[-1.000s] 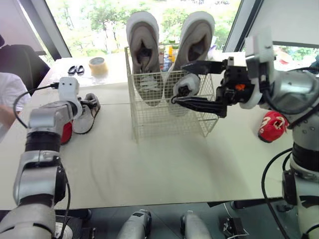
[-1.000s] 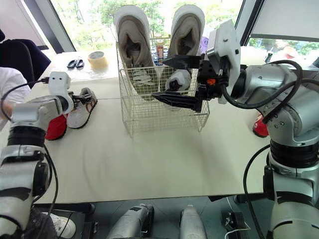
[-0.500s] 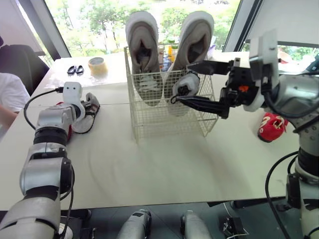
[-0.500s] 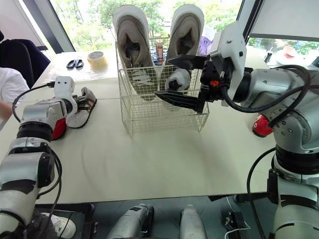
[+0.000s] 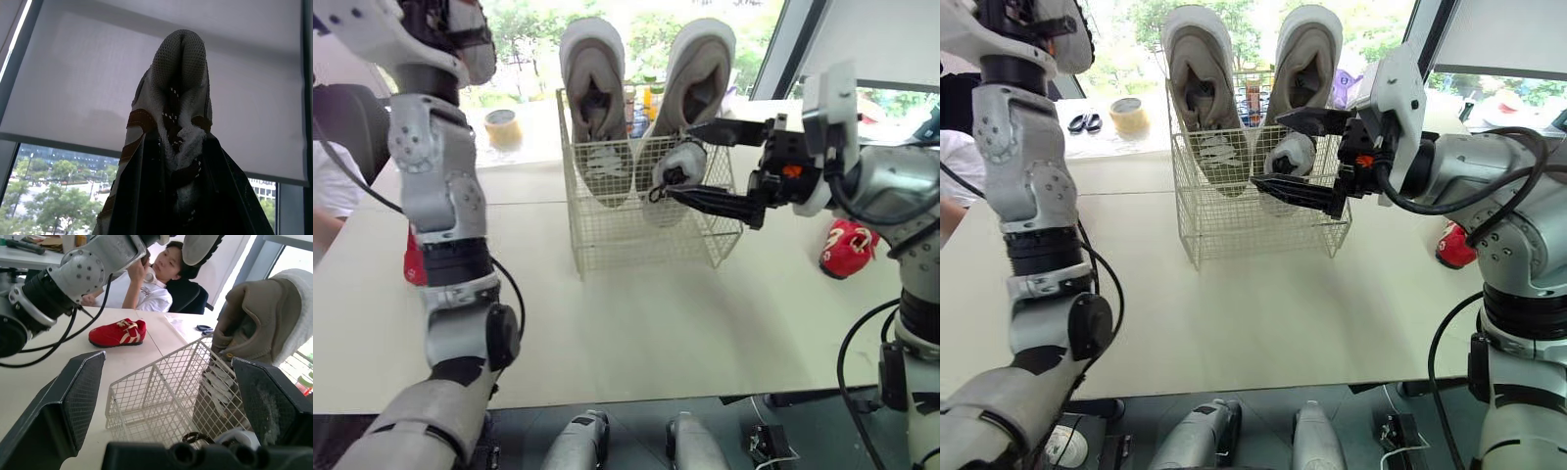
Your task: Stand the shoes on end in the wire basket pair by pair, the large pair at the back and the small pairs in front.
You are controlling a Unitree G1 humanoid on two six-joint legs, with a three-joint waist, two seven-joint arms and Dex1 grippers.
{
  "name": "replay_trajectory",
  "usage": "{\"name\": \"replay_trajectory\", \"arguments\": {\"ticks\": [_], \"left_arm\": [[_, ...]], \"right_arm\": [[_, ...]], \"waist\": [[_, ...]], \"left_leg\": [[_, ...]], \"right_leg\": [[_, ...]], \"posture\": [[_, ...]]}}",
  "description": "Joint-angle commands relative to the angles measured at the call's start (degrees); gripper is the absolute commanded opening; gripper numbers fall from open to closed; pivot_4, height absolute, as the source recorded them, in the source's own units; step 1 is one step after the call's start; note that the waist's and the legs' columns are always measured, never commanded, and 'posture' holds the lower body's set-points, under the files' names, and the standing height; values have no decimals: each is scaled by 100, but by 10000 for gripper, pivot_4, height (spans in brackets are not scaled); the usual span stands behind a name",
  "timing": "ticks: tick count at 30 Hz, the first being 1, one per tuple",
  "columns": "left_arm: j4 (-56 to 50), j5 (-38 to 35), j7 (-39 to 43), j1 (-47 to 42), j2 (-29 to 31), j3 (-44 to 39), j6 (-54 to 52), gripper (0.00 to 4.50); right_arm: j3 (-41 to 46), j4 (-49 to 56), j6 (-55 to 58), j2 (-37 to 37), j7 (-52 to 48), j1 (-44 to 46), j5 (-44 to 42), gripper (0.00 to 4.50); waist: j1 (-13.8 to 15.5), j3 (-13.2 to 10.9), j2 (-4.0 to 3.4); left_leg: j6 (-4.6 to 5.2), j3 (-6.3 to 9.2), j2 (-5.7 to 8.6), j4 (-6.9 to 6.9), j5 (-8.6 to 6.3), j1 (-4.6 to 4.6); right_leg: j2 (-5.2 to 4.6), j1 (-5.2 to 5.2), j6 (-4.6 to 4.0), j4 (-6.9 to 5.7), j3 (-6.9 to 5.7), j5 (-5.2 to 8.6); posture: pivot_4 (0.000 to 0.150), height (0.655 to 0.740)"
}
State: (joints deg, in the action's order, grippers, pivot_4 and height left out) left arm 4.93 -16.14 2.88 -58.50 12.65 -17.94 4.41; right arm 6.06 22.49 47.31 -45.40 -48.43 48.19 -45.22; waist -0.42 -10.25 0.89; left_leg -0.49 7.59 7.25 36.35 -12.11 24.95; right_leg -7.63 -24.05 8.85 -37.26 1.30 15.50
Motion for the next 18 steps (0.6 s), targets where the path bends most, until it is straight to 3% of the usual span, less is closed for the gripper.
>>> {"name": "replay_trajectory", "arguments": {"ticks": [1,18], "left_arm": [[-411,315,-102,128,-263,383,490,2008],[-735,828,183,1529,-1560,1836,1441,2008]], "right_arm": [[69,37,-116,-57,-51,155,24,45000],[18,30,-67,-75,-88,161,107,45000]], "waist": [[19,0,0],[115,-1,1]], "left_leg": [[0,1,1,3,0,0],[4,-1,0,11,-2,1]], "right_leg": [[1,3,1,1,-1,-1],[2,4,0,1,0,-2]], "posture": [[1500,7400],[1500,7400]]}}
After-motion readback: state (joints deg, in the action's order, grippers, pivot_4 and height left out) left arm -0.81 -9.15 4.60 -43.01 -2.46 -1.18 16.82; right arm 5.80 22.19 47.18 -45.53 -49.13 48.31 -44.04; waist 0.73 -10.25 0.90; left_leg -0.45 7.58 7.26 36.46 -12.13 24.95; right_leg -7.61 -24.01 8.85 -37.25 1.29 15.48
